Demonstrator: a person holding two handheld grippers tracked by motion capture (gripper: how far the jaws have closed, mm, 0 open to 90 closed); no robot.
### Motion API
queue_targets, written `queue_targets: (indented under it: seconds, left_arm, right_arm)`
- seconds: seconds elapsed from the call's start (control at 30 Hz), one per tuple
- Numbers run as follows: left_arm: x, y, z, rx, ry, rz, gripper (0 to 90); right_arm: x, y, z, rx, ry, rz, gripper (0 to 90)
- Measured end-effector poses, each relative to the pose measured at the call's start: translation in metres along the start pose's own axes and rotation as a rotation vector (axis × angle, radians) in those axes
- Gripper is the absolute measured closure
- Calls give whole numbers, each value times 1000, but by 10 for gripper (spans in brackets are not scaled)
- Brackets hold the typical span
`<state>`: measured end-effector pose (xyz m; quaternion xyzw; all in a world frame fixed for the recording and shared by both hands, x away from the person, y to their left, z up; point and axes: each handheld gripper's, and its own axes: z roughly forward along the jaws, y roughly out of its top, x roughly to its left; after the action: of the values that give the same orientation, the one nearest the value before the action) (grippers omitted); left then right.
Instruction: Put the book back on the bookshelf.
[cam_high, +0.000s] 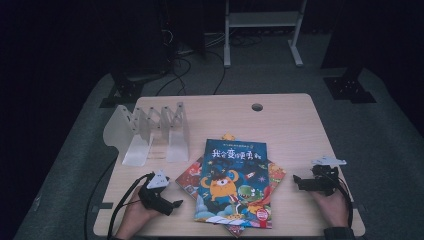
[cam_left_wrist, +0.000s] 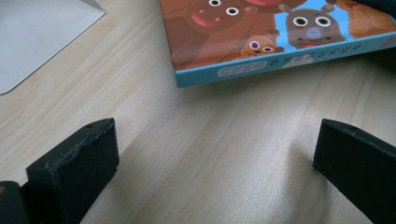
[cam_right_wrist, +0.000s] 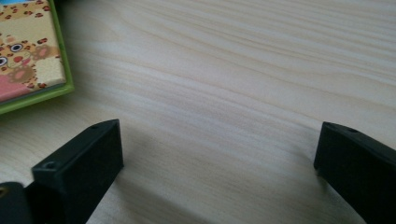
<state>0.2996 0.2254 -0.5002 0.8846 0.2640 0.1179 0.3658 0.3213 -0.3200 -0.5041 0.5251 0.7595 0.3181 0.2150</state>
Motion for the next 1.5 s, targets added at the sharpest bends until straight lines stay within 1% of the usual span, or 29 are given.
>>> queue_targets:
  seconds: [0.07,0.17,0.23,0.3,0.37,0.4,0.43,0.5,0.53,0.57,0.6,0.63,0.67,0.7,0.77,0.8,0.87,0.93,0.97,1.0,1.1,1.13,1.23,1.3,1.33,1.37,1.43,1.47,1.5]
  left_arm:
    - [0,0,0,0,0,0,0]
    - [0,0,0,0,0,0,0]
    - [0,0,0,1,-1,2,0]
    - [0,-1,-2,-1,-9,11,0]
    - [1,-2,-3,0,-11,10,2]
    - [1,-2,-3,7,-11,7,1]
    - [1,-1,-4,8,-11,8,1]
    - [1,1,-12,-16,-20,4,2]
    - [1,1,-12,-16,-20,4,2]
    - [0,4,-17,-36,-18,4,2]
    - [0,4,-17,-36,-18,4,2]
    - [0,6,-20,-38,-18,10,2]
    - [-1,10,-23,-52,-17,18,2]
    - [-1,10,-23,-52,-17,18,2]
    - [-2,15,-26,-66,-29,22,2]
    - [-3,19,-27,-70,-35,30,2]
    - [-3,24,-26,-69,-35,39,2]
    - [-3,26,-26,-70,-40,42,2]
    - [-5,31,-24,-68,-47,56,2]
    - [-5,31,-24,-68,-47,56,2]
    - [-7,39,-21,-71,-58,78,2]
    - [-7,44,-18,-68,-68,84,1]
    - [-8,51,-14,-69,-83,90,2]
    - [-10,56,-9,-60,-89,106,1]
    - [-10,56,-9,-60,-89,106,2]
    - [-12,60,-4,-53,-98,116,2]
    - [-12,62,-1,-47,-104,124,1]
    - [-13,63,2,-44,-107,126,1]
    - [-15,65,6,-32,-113,131,1]
  right_arm:
    - [0,1,-2,-1,9,-9,79]
    - [0,2,-3,1,22,-5,94]
    - [0,3,-5,1,36,3,129]
    - [2,9,-9,-14,47,2,132]
    - [2,11,-10,-19,51,8,133]
    - [4,14,-13,-31,66,18,134]
    - [4,14,-13,-31,66,18,134]
    - [9,20,-16,-45,81,12,136]
    - [11,23,-17,-49,85,11,135]
    - [13,26,-18,-54,89,6,135]
    - [13,26,-18,-54,89,6,135]
    - [15,28,-19,-60,94,3,136]
    - [19,34,-20,-67,113,1,136]
    - [19,34,-20,-67,113,1,136]
    - [23,40,-20,-71,131,-7,136]
    - [29,45,-18,-71,144,-24,135]
    - [35,51,-17,-73,159,-35,138]
    - [38,54,-16,-70,168,-37,138]
    - [44,59,-15,-72,180,-50,138]
    - [44,59,-15,-72,180,-50,138]
    - [51,65,-12,-72,201,-65,138]
    - [56,68,-10,-78,219,-70,167]
    - [64,73,-5,-65,239,-98,209]
    - [68,76,-2,-53,248,-116,238]
    - [68,76,-2,-53,248,-116,238]
    - [71,79,2,-44,257,-124,272]
    - [72,81,5,-33,274,-121,311]
    - [72,81,5,-33,274,-121,311]
    - [73,82,8,-21,292,-118,328]
